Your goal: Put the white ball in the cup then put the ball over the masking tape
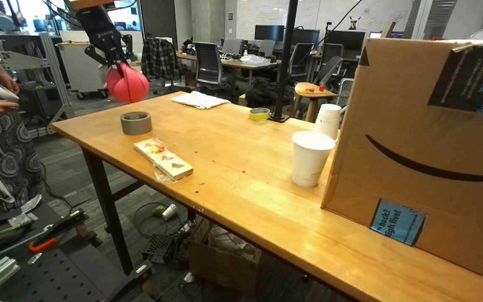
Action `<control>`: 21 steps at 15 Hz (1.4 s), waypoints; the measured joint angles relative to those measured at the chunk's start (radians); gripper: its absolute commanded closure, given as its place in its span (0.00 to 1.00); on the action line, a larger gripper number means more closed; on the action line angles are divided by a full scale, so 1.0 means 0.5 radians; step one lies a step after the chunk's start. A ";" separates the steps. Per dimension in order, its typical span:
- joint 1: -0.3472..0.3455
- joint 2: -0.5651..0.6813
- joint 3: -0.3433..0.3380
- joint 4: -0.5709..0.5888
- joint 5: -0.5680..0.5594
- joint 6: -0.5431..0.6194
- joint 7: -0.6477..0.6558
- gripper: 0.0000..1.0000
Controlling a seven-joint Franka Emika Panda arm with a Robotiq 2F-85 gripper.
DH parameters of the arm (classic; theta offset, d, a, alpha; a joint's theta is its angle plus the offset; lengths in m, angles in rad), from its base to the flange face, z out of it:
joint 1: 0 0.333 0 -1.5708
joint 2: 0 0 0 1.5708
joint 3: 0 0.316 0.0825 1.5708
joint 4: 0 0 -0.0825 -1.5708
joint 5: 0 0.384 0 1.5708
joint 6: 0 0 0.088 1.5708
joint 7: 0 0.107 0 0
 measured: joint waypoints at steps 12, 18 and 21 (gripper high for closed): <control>-0.010 0.067 -0.013 -0.058 0.013 0.033 0.000 0.14; -0.025 -0.017 -0.019 -0.067 0.027 0.032 0.001 0.00; -0.055 -0.147 -0.039 -0.084 0.027 0.028 0.001 0.00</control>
